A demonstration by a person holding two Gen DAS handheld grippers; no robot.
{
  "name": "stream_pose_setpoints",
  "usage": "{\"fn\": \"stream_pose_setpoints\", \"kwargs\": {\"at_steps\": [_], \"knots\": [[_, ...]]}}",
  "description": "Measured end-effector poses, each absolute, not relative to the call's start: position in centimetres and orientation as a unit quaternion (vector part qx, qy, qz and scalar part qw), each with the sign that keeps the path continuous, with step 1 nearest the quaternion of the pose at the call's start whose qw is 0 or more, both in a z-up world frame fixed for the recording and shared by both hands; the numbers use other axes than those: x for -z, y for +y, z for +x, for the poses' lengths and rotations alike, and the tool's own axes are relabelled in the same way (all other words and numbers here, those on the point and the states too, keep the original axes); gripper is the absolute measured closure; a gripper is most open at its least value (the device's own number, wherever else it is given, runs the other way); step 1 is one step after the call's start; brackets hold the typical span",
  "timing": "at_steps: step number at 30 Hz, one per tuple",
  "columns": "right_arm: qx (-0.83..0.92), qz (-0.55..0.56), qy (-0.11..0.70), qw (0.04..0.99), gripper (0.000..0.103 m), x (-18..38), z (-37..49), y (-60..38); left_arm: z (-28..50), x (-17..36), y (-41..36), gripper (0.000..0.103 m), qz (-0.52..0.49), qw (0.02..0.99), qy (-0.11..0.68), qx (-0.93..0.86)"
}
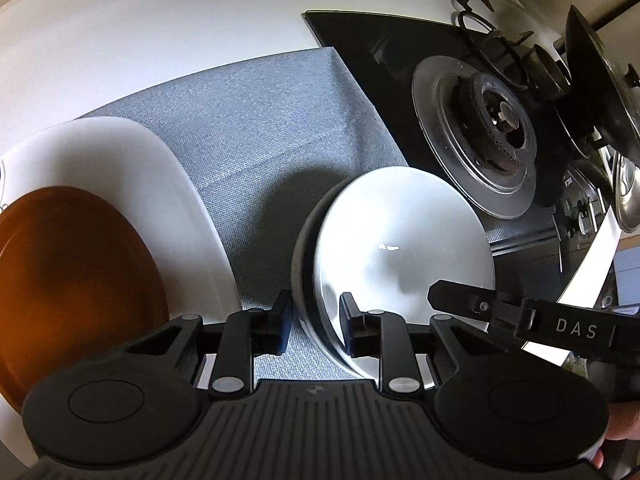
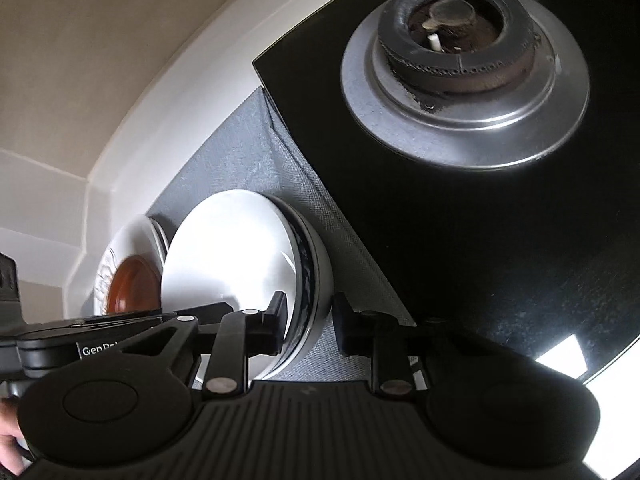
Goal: Organize plates and bowls
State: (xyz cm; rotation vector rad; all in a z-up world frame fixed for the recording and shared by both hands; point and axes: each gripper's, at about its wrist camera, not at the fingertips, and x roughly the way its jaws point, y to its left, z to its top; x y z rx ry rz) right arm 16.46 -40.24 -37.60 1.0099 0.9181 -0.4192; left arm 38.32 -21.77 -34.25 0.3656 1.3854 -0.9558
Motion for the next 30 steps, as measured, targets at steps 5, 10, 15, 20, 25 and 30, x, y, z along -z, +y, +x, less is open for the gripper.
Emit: {"fn": "stream_pose_setpoints", "kwargs": {"at_steps": [5, 10, 15, 20, 25, 30], "knots": [[0.198, 0.463, 0.414, 0.758, 0.073, 38.1, 17.2, -40.8, 39.4, 34.4, -21.9, 0.080, 0.145, 0.647, 0.616, 0.425], [0.187, 0.476, 0.414, 0.753, 0.078, 39.0, 17.1, -41.3, 38.4, 34.2, -22.5, 0.082, 0.175, 0.650, 0.612, 0.414], [0.179, 0.479, 0.416, 0.752, 0.078, 38.7, 16.1, -41.2, 37.7, 33.9, -22.3, 0.082, 0.170, 0.649, 0.620, 0.406], [0.169, 0.488, 0.407, 0.754, 0.078, 37.1, 15.0, -40.6, 36.7, 31.3, -21.3, 0.082, 0.165, 0.668, 0.605, 0.402], [0.134, 0.455, 0.421, 0.774, 0.077, 33.8, 15.7, -39.2, 36.0, 28.6, -17.7, 0.081, 0.131, 0.689, 0.606, 0.375], [0.087, 0.451, 0.428, 0.778, 0.075, 31.7, 18.2, -37.1, 36.4, 26.0, -13.1, 0.081, 0.099, 0.720, 0.597, 0.340]]}}
